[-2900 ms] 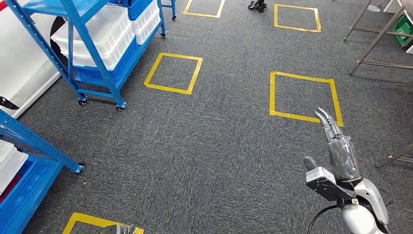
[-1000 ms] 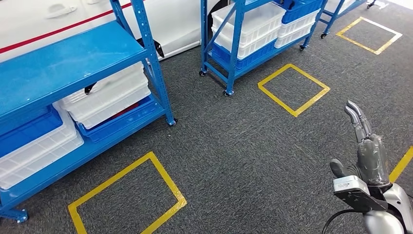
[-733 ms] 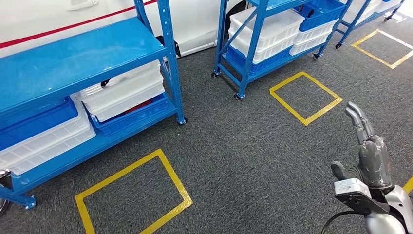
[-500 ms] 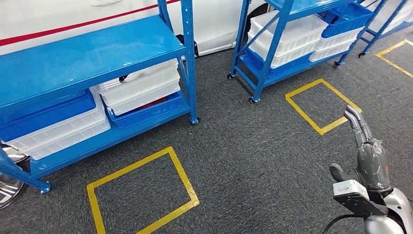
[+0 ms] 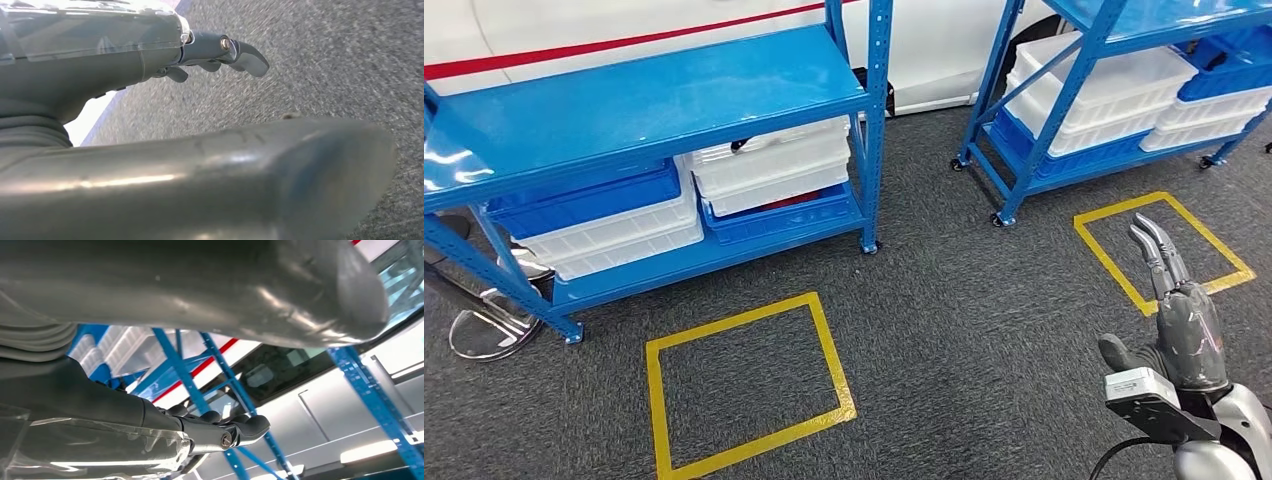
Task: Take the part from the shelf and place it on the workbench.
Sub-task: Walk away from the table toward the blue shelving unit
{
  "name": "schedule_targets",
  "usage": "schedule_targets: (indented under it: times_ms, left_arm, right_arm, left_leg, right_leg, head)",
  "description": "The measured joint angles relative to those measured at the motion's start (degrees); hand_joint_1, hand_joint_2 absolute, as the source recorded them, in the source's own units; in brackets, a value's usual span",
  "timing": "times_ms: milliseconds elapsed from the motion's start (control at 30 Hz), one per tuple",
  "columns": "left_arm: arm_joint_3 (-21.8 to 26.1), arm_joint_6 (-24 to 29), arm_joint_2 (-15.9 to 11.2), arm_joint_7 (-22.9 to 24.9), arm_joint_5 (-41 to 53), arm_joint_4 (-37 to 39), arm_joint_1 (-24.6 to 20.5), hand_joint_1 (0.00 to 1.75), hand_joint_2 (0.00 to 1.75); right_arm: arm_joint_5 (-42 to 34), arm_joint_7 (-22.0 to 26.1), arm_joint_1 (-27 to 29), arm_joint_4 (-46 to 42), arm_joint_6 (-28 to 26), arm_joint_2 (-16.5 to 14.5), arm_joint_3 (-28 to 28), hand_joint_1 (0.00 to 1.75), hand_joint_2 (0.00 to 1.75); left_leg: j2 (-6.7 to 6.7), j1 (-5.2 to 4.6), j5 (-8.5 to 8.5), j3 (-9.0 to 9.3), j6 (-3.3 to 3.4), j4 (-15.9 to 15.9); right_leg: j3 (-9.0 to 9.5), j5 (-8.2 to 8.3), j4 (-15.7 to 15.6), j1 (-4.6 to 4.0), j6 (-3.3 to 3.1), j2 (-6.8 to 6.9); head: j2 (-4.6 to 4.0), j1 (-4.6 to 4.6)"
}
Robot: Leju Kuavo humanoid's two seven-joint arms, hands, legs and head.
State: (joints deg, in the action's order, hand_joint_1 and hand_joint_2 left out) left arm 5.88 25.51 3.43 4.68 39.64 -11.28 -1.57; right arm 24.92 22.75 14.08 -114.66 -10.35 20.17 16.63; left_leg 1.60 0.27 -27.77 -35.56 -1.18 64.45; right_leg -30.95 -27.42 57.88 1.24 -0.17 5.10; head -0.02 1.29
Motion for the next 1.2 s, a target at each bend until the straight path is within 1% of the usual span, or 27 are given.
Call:
schedule_targets:
  times_ms: [33, 67, 100, 133, 167, 200, 233, 267, 300, 333, 367, 400, 433, 467, 500, 533, 567, 600, 667, 733, 800, 933, 1067, 1200]
  left_arm:
    - [0.0, 0.0, 0.0, 0.0, 0.0, 0.0, -0.1, 0.00, 0.00]
    - [0.0, 0.0, 0.0, -0.1, 0.1, 0.0, -0.2, 0.00, 0.00]
    - [0.0, 0.0, 0.0, -0.2, 0.1, 0.0, -0.2, 0.00, 0.00]
    - [0.0, 0.0, -0.1, -0.3, 0.1, 0.0, -0.2, 0.00, 0.00]
    - [0.0, -0.1, -0.1, -0.4, 0.2, 0.0, -0.1, 0.00, 0.00]
    - [0.0, -0.3, -0.1, -0.7, 0.1, 0.0, -0.1, 0.00, 0.00]
    - [0.0, -0.5, -0.1, -1.1, -0.2, 0.0, -0.2, 0.00, 0.00]
    - [0.0, -0.7, -0.1, -1.6, -0.6, 0.0, -0.2, 0.00, 0.00]
    - [0.1, -1.0, -0.1, -2.2, -1.1, 0.0, -0.3, 0.00, 0.00]
    - [0.2, -1.1, -0.1, -2.8, -1.8, 0.0, -0.4, 0.00, 0.00]
    - [0.5, -1.3, -0.2, -3.6, -2.7, 0.0, -0.4, 0.00, 0.00]
    - [0.9, -1.4, -0.2, -4.5, -3.7, 0.0, -0.4, 0.00, 0.00]
    - [1.4, -1.5, -0.2, -5.5, -4.8, 0.0, -0.4, 0.00, 0.00]
    - [2.1, -1.7, -0.1, -6.6, -6.0, 0.0, -0.4, 0.00, 0.00]
    - [2.8, -1.9, -0.1, -7.6, -7.1, 0.0, -0.4, 0.00, 0.00]
    - [3.6, -2.0, -0.1, -8.6, -8.2, 0.0, -0.4, 0.00, 0.00]
    - [4.3, -2.0, -0.1, -9.3, -9.1, 0.0, -0.4, 0.00, 0.00]
    - [5.1, -2.0, 0.0, -9.9, -9.8, 0.0, -0.4, 0.00, 0.00]
    - [6.5, -1.9, 0.0, -10.4, -10.8, 0.0, -0.4, 0.00, 0.00]
    - [7.8, -2.0, 0.0, -10.9, -11.8, 0.0, -0.4, 0.00, 0.00]
    - [9.0, -2.2, 0.1, -11.3, -12.6, 0.0, -0.5, 0.00, 0.00]
    - [10.9, -2.9, 0.2, -12.6, -14.1, 0.0, -0.6, 0.00, 0.00]
    - [12.5, -3.5, 0.2, -13.4, -15.0, 0.0, -0.6, 0.00, 0.00]
    - [13.6, -3.6, 0.2, -13.6, -16.1, 0.0, -0.6, 0.00, 0.00]
  right_arm:
    - [0.0, -0.1, -0.1, 0.0, 0.1, 0.0, 0.0, 0.00, 0.00]
    - [0.1, -0.3, -0.3, 0.0, 0.2, 0.0, -0.1, 0.00, 0.00]
    - [0.2, -0.6, -0.6, 0.0, 0.4, 0.1, -0.2, 0.00, 0.00]
    - [0.4, -0.8, -0.9, 0.0, 0.5, 0.1, -0.3, 0.00, 0.00]
    - [0.6, -1.1, -1.1, 0.0, 0.6, 0.2, -0.5, 0.00, 0.00]
    - [0.8, -1.3, -1.3, 0.0, 0.7, 0.3, -0.8, 0.00, 0.00]
    - [1.0, -1.5, -1.2, 0.0, 0.7, 0.4, -0.9, 0.00, 0.00]
    - [1.0, -1.7, -1.1, 0.0, 0.6, 0.5, -1.0, 0.00, 0.00]
    - [1.0, -1.8, -0.8, -0.1, 0.6, 0.5, -1.1, 0.00, 0.00]
    - [1.0, -2.0, -0.4, -0.1, 0.5, 0.6, -1.1, 0.00, 0.00]
    - [1.0, -2.0, 0.0, -0.1, 0.5, 0.6, -1.1, 0.00, 0.00]
    - [0.8, -2.1, 0.3, -0.1, 0.6, 0.6, -1.1, 0.00, 0.00]
    - [0.7, -2.1, 0.6, -0.1, 0.8, 0.6, -1.1, 0.00, 0.00]
    - [0.4, -2.1, 0.7, -0.1, 1.0, 0.6, -1.1, 0.00, 0.00]
    - [0.1, -2.1, 0.8, -0.1, 1.1, 0.6, -1.1, 0.00, 0.00]
    - [-0.1, -2.1, 0.7, -0.1, 1.3, 0.6, -1.0, 0.00, 0.00]
    - [-0.2, -2.1, 0.6, -0.1, 1.5, 0.6, -1.0, 0.00, 0.00]
    - [-0.3, -2.1, 0.4, 0.0, 1.7, 0.6, -1.1, 0.00, 0.00]
    - [-0.3, -2.0, -0.1, 0.3, 2.0, 0.7, -1.1, 0.00, 0.00]
    - [-0.3, -2.0, -0.8, 0.7, 2.1, 0.7, -1.1, 0.00, 0.00]
    - [-0.3, -2.0, -1.4, 1.2, 2.1, 0.8, -1.2, 0.00, 0.00]
    - [-1.1, -2.1, -2.1, 1.9, 1.9, 1.0, -1.4, 0.00, 0.00]
    - [-1.8, -2.3, -2.1, 2.0, 1.9, 1.4, -1.5, 0.00, 0.00]
    - [-2.4, -2.4, -2.0, 2.0, 1.9, 1.9, -1.6, 0.00, 0.00]
  left_leg:
    - [0.98, -0.13, 1.25, 1.80, 0.36, -3.5]
    - [1.63, -0.26, 1.84, 2.85, 0.75, -5.6]
    - [1.81, -0.44, 1.90, 3.10, 1.17, -6.5]
    - [1.13, -0.52, 2.07, 2.96, 1.56, -6.5]
    - [0.48, -0.43, 2.22, 3.01, 1.91, -6.7]
    - [-0.13, -0.34, 2.40, 3.11, 2.27, -6.9]
    - [-0.72, -0.21, 2.61, 3.29, 2.62, -7.2]
    - [-1.32, -0.08, 2.80, 3.45, 2.89, -7.4]
    - [-1.96, -0.13, 2.89, 3.39, 3.06, -7.4]
    - [-2.66, -0.18, 2.94, 3.31, 3.16, -7.4]
    - [-3.42, -0.25, 2.96, 3.26, 3.20, -7.4]
    - [-4.17, -0.30, 2.96, 3.26, 3.21, -7.3]
    - [-4.77, -0.33, 2.94, 3.32, 3.19, -7.2]
    - [-5.28, -0.34, 2.89, 3.41, 3.15, -7.2]
    - [-5.71, -0.33, 2.81, 3.46, 3.06, -7.1]
    - [-6.06, -0.41, 2.69, 3.40, 2.88, -6.8]
    - [-6.40, -0.49, 2.61, 3.23, 2.65, -6.7]
    - [-6.58, -0.60, 2.46, 3.03, 2.53, -6.5]
    - [-6.54, -0.68, 2.33, 2.81, 2.72, -6.4]
    - [-6.36, -0.61, 2.34, 2.89, 2.88, -6.5]
    - [-6.33, -0.53, 2.41, 3.00, 2.61, -6.7]
    - [-6.34, -0.47, 2.51, 3.19, 2.17, -6.9]
    - [-6.34, -0.38, 2.51, 3.23, 1.80, -7.0]
    - [-6.34, -0.33, 2.49, 3.23, 1.68, -7.0]
  right_leg:
    - [0.24, -0.22, 0.1, -0.16, 0.25, 0.61]
    - [0.40, -0.36, 0.1, -0.28, 0.54, 1.13]
    - [0.51, -0.45, 0.2, -0.42, 0.86, 1.68]
    - [0.61, -0.49, 0.1, -0.48, 1.17, 2.16]
    - [0.74, -0.61, 0.1, -0.36, 1.51, 2.35]
    - [0.77, -1.06, 0.5, -0.24, 1.85, 1.57]
    - [0.31, -2.08, 1.8, -0.09, 2.11, 0.05]
    - [-0.78, -3.65, 4.3, 0.04, 2.30, -1.82]
    - [-2.47, -5.49, 7.8, 0.08, 2.39, -3.57]
    - [-4.52, -7.15, 11.6, 0.08, 2.41, -4.43]
    - [-6.20, -7.96, 14.6, 0.07, 2.41, -4.76]
    - [-7.10, -7.66, 15.9, 0.06, 2.35, -4.89]
    - [-6.94, -6.20, 14.9, 0.05, 2.24, -4.97]
    - [-5.78, -3.93, 11.9, 0.05, 2.06, -5.10]
    - [-4.19, -1.71, 7.9, 0.05, 1.82, -5.42]
    - [-2.75, -0.13, 4.3, -0.03, 1.62, -5.81]
    - [-1.86, 0.72, 1.9, -0.11, 1.45, -6.11]
    - [-1.54, 0.92, 0.8, -0.11, 1.40, -6.38]
    - [-1.62, 0.96, 0.5, -0.15, 1.47, -6.44]
    - [-1.62, 0.98, 0.5, -0.27, 1.35, -6.52]
    - [-1.62, 0.96, 0.6, -0.41, 1.09, -6.55]
    - [-1.66, 0.92, 0.7, -0.47, 0.78, -6.55]
    - [-1.70, 0.89, 0.8, -0.53, 0.72, -6.58]
    - [-1.70, 0.87, 0.8, -0.53, 0.69, -6.59]
  head:
    - [0.00, -0.01]
    - [0.00, -0.01]
    - [0.00, -0.01]
    - [0.00, -0.01]
    - [0.00, -0.01]
    - [0.00, -0.01]
    - [0.00, -0.03]
    - [0.00, -0.05]
    - [0.00, -0.08]
    - [0.00, -0.09]
    - [0.00, -0.09]
    - [0.00, -0.09]
    - [0.00, -0.09]
    - [0.00, -0.09]
    - [0.00, -0.09]
    - [0.00, -0.09]
    - [0.00, -0.09]
    - [0.00, -0.09]
    - [0.00, -0.08]
    - [0.00, -0.07]
    - [0.00, -0.07]
    - [0.00, -0.07]
    - [0.00, -0.07]
    - [0.00, -0.07]
